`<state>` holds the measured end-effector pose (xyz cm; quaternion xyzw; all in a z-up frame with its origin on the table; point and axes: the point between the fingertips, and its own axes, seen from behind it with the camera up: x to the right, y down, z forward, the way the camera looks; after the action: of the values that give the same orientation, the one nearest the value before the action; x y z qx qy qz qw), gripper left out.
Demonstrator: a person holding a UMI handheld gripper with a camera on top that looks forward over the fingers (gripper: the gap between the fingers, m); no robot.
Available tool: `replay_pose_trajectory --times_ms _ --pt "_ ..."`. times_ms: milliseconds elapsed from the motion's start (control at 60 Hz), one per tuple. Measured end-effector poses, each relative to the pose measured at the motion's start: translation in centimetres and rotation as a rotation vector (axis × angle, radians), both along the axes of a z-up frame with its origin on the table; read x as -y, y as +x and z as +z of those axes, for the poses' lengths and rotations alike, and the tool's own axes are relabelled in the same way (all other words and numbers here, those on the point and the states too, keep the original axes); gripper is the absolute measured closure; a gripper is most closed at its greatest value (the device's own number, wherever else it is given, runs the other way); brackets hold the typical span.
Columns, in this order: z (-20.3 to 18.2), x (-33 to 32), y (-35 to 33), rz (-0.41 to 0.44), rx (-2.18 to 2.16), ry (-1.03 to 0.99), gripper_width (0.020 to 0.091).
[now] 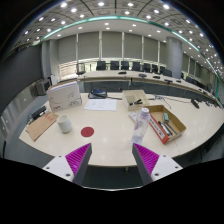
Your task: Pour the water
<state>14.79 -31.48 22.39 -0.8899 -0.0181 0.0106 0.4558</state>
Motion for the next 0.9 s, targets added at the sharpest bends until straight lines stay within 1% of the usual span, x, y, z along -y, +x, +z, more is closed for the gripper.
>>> replay_pose_trajectory --times_ms 267,333,400,467,550,733,833,900 --pt "1.5 0.1 -7.4 0.146 -0.051 0.001 0.0278" --pt "1.5 0.5 -8.6 0.169 -0.049 0.002 0.0276" --pt "1.1 0.6 -9.2 0.173 -0.047 0.002 0.0272" --pt "0.6 0.3 -8.8 0.152 -0.05 0.0 0.0274" --pt "-0.5 -0.2 -6.9 0.102 -0.053 -0.004 0.0273" --pt "-3.2 -2.6 1.1 -0.025 -0.016 0.025 0.0273" --pt "-4.4 -4.6 5.3 -0.059 0.024 0.065 0.0267" --pt "-5.3 -6.3 7.5 -0.066 0.042 0.095 0.0268"
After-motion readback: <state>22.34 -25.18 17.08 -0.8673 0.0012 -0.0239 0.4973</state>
